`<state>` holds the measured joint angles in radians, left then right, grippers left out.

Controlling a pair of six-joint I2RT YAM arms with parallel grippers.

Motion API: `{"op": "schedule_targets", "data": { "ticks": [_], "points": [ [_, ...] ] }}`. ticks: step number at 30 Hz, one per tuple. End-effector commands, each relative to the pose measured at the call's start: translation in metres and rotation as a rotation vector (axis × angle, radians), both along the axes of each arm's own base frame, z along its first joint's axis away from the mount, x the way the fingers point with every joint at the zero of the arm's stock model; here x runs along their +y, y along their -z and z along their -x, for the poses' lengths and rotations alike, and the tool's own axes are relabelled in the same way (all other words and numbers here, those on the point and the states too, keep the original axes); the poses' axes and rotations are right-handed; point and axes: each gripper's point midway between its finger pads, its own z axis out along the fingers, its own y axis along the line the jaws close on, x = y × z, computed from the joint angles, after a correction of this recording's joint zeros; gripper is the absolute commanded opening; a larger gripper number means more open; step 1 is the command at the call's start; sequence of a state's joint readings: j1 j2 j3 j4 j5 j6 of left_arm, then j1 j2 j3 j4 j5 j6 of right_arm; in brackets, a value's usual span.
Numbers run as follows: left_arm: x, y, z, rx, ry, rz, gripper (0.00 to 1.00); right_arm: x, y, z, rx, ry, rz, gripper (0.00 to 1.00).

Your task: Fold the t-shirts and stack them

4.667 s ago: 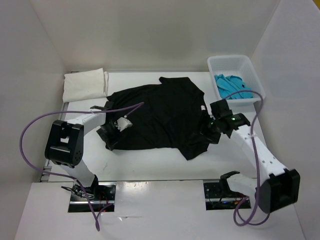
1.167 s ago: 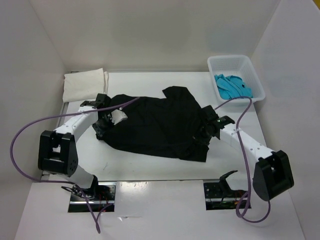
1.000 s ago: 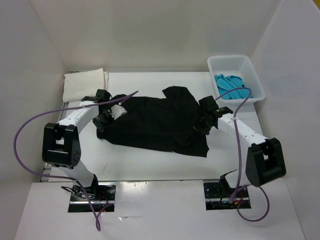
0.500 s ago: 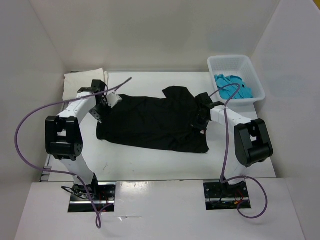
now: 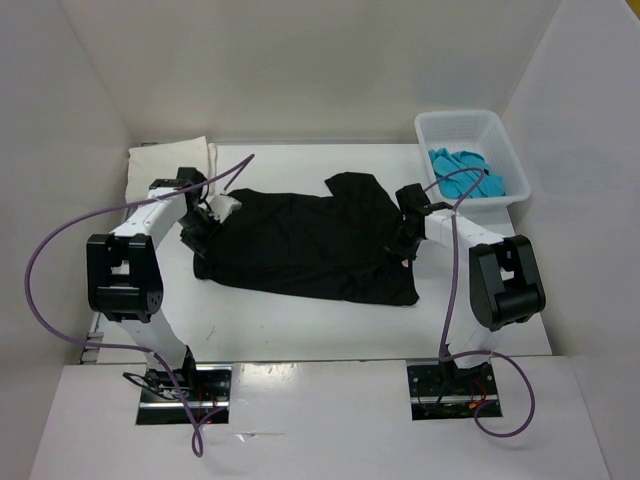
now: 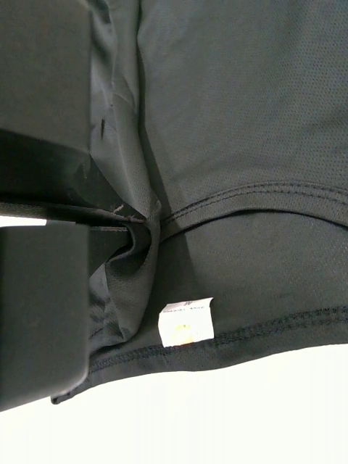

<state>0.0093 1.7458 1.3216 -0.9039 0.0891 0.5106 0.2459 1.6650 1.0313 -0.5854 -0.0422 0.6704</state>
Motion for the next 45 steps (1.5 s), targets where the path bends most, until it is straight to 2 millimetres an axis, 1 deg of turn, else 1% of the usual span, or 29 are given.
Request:
{"op": "schedule_targets", "data": {
  "ticks": [1, 2, 4, 5, 9, 11, 14, 15, 17, 19, 20, 21, 22, 24, 25, 26, 27, 28, 30, 31, 32, 33, 34, 37, 39, 40, 41, 44, 45],
  "points": [
    [-0.023, 0.008, 0.025, 0.094, -0.033, 0.122, 0.41, 0.005, -0.017, -0.022, -0.078, -0.011, -0.033, 0.0],
    [-0.032, 0.01, 0.03, 0.113, -0.05, 0.168, 0.34, 0.006, -0.017, -0.022, -0.077, -0.023, -0.038, 0.0],
    [-0.039, 0.017, 0.034, 0.147, -0.057, 0.21, 0.3, 0.006, -0.017, -0.022, -0.077, -0.023, -0.038, 0.0],
    [-0.04, 0.017, 0.034, 0.147, -0.057, 0.21, 0.3, 0.006, -0.017, -0.022, -0.077, -0.023, -0.038, 0.0],
    [-0.031, 0.025, 0.026, 0.13, -0.085, 0.159, 0.3, 0.006, -0.017, -0.022, -0.077, -0.023, -0.038, 0.0],
    [-0.029, 0.036, 0.028, 0.168, -0.089, 0.147, 0.3, 0.006, -0.017, -0.022, -0.077, -0.023, -0.038, 0.0],
    [-0.023, 0.048, 0.027, 0.197, -0.103, 0.115, 0.3, 0.006, -0.017, -0.022, -0.077, -0.023, -0.038, 0.0],
    [-0.019, 0.049, 0.027, 0.196, -0.113, 0.106, 0.3, 0.006, -0.017, -0.022, -0.077, -0.023, -0.038, 0.0],
    [-0.018, 0.049, 0.022, 0.177, -0.124, 0.097, 0.3, 0.005, -0.02, -0.023, -0.088, -0.02, -0.031, 0.0],
    [-0.008, 0.048, 0.018, 0.153, -0.13, 0.045, 0.32, 0.005, -0.02, -0.023, -0.088, -0.02, -0.031, 0.0],
    [-0.004, 0.048, 0.012, 0.129, -0.132, 0.025, 0.34, 0.005, -0.02, -0.023, -0.088, -0.02, -0.031, 0.0],
    [0.005, 0.045, 0.009, 0.104, -0.139, -0.025, 0.4, 0.001, -0.02, -0.024, -0.088, -0.01, -0.031, 0.0],
    [0.009, 0.045, 0.006, 0.09, -0.142, -0.047, 0.41, 0.001, -0.02, -0.024, -0.088, -0.01, -0.031, 0.0],
    [0.017, 0.045, -0.003, 0.054, -0.151, -0.089, 0.41, 0.001, -0.02, -0.024, -0.088, -0.01, -0.031, 0.0],
    [0.026, 0.044, -0.002, 0.053, -0.165, -0.121, 0.42, 0.001, -0.02, -0.024, -0.089, -0.019, -0.028, 0.0],
    [0.032, 0.042, -0.008, 0.031, -0.168, -0.138, 0.42, 0.001, -0.02, -0.024, -0.089, -0.019, -0.028, 0.0],
    [0.035, 0.041, -0.008, 0.03, -0.17, -0.152, 0.42, -0.002, -0.02, -0.025, -0.089, -0.01, -0.027, 0.0],
    [0.043, 0.04, -0.008, 0.03, -0.174, -0.178, 0.42, -0.004, -0.019, -0.025, -0.091, -0.006, -0.019, 0.0],
    [0.055, 0.034, -0.013, -0.001, -0.205, -0.187, 0.45, -0.003, -0.022, -0.026, -0.1, -0.006, -0.021, 0.0],
    [0.064, 0.027, -0.016, -0.021, -0.217, -0.2, 0.45, -0.004, -0.02, -0.023, -0.091, -0.006, -0.019, 0.0],
    [0.069, 0.022, -0.016, -0.035, -0.23, -0.209, 0.46, -0.008, -0.019, -0.024, -0.093, -0.005, -0.015, 0.0],
    [0.069, 0.021, -0.016, -0.035, -0.22, -0.211, 0.46, -0.008, -0.019, -0.024, -0.093, -0.005, -0.015, 0.0],
    [0.074, 0.015, -0.019, -0.055, -0.235, -0.211, 0.46, -0.008, -0.019, -0.024, -0.093, -0.005, -0.015, 0.0],
    [0.069, 0.011, -0.013, -0.034, -0.228, -0.186, 0.46, -0.008, -0.019, -0.024, -0.093, -0.005, -0.015, 0.0],
    [0.059, -0.003, -0.021, -0.081, -0.217, -0.122, 0.46, -0.006, -0.02, -0.023, -0.091, -0.009, -0.023, 0.0],
    [0.052, -0.005, -0.016, -0.066, -0.209, -0.089, 0.46, -0.006, -0.02, -0.023, -0.091, -0.009, -0.023, 0.0],
    [0.04, -0.011, -0.019, -0.082, -0.182, -0.018, 0.47, -0.006, -0.02, -0.023, -0.091, -0.009, -0.023, 0.0],
    [0.029, -0.013, -0.018, -0.07, -0.169, 0.039, 0.48, -0.006, -0.02, -0.023, -0.091, -0.009, -0.023, 0.0],
    [0.026, -0.007, -0.017, -0.05, -0.166, 0.054, 0.48, -0.006, -0.02, -0.023, -0.091, -0.009, -0.023, 0.0]
  ]
}}
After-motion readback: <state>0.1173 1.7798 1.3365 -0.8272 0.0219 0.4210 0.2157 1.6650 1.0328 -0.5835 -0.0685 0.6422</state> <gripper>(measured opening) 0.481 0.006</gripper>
